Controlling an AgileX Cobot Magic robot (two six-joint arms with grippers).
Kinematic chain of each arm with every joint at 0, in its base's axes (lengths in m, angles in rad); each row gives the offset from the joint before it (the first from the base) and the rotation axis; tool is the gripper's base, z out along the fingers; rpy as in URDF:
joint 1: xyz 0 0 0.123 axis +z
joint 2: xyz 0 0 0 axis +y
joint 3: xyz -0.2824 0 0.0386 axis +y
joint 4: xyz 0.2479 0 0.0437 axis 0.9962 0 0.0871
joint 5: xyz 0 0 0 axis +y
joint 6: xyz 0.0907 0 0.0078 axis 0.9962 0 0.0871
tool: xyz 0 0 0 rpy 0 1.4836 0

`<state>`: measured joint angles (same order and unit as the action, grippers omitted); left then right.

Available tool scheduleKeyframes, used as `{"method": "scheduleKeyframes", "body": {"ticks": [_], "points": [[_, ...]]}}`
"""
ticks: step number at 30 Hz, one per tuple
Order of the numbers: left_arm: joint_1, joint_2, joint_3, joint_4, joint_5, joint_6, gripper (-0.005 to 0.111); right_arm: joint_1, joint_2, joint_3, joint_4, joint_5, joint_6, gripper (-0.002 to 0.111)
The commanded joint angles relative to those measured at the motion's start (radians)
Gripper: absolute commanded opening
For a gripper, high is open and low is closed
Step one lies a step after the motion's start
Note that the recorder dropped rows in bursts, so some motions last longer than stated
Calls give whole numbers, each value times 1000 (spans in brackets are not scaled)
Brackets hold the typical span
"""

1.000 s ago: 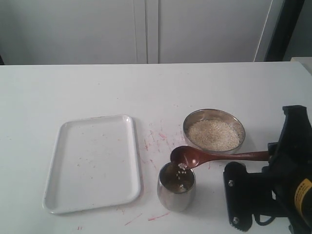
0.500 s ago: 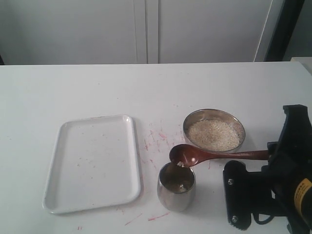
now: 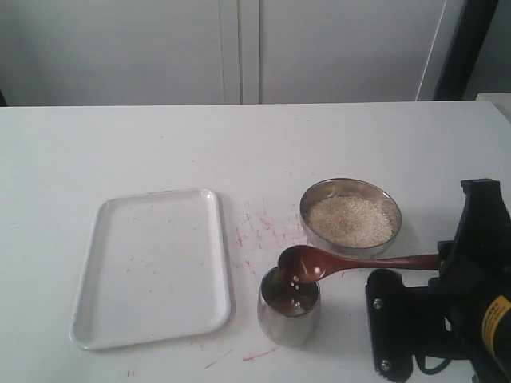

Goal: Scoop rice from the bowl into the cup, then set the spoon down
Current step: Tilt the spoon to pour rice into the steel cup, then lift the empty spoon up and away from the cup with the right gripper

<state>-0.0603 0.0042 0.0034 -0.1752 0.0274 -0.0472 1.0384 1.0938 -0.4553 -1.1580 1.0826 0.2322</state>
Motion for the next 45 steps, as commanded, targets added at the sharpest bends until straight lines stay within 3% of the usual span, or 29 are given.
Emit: {"method": "scheduleKeyframes", "body": {"ticks": [1, 11, 15, 19, 30, 45], "points": [[-2, -4, -3, -9, -4, -2, 14, 2, 0, 3, -6, 0, 18, 0], [-2, -4, -3, -9, -4, -2, 14, 2, 0, 3, 30, -26, -43, 0], [-2, -4, -3, -9, -4, -2, 14, 2, 0, 3, -53, 21, 98, 0], [-2, -4, -3, -9, -4, -2, 14, 2, 0, 3, 34, -10, -51, 0], [-2, -4, -3, -9, -4, -2, 14, 2, 0, 3, 22, -15, 6, 0], [-2, -4, -3, -9, -4, -2, 14, 2, -21, -108, 154, -17, 382, 0]]}}
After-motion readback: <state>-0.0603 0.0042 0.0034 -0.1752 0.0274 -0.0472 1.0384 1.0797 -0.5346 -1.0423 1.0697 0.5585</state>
